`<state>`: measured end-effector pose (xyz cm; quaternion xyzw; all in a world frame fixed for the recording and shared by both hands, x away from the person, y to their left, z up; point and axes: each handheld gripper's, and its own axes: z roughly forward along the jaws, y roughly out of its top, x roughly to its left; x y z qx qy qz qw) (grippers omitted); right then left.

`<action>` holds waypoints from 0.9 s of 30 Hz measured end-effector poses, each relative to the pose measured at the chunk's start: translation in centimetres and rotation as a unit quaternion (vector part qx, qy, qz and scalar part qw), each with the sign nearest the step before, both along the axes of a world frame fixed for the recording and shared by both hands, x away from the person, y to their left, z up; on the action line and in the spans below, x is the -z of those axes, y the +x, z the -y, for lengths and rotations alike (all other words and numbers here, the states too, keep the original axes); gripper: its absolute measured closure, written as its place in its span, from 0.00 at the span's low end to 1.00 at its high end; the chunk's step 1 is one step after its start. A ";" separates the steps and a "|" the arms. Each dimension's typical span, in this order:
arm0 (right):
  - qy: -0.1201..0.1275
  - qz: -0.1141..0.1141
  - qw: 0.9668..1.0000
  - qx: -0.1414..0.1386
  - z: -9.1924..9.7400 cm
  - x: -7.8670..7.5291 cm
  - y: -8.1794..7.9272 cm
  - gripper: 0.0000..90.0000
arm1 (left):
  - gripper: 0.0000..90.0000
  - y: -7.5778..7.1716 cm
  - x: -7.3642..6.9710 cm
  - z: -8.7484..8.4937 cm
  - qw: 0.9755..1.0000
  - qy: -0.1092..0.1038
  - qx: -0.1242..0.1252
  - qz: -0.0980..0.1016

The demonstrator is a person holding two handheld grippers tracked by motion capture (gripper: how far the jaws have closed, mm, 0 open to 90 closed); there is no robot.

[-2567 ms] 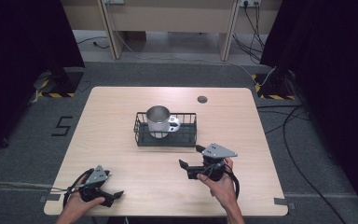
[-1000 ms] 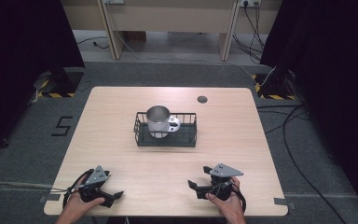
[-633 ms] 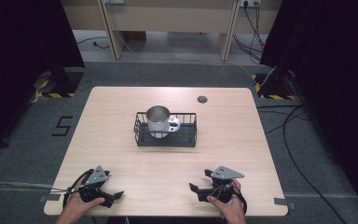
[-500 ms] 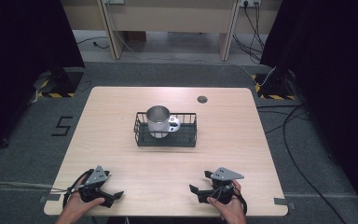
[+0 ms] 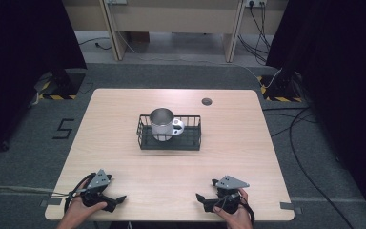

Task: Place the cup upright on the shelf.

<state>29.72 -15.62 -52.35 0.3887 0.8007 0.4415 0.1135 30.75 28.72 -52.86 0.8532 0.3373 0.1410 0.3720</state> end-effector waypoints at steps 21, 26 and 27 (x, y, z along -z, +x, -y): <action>-0.083 0.036 0.996 -0.025 -0.8 0.9 -1.3 0.01 | 0.00 0.0 0.0 0.0 1.000 0.000 0.000 0.000; -0.082 0.036 0.996 -0.026 -0.8 0.9 -1.4 0.01 | 0.00 0.0 0.0 0.0 1.000 0.000 0.000 0.000; -0.082 0.036 0.996 -0.025 -0.8 1.0 -1.4 0.01 | 0.00 0.0 0.0 0.0 1.000 0.000 0.000 0.000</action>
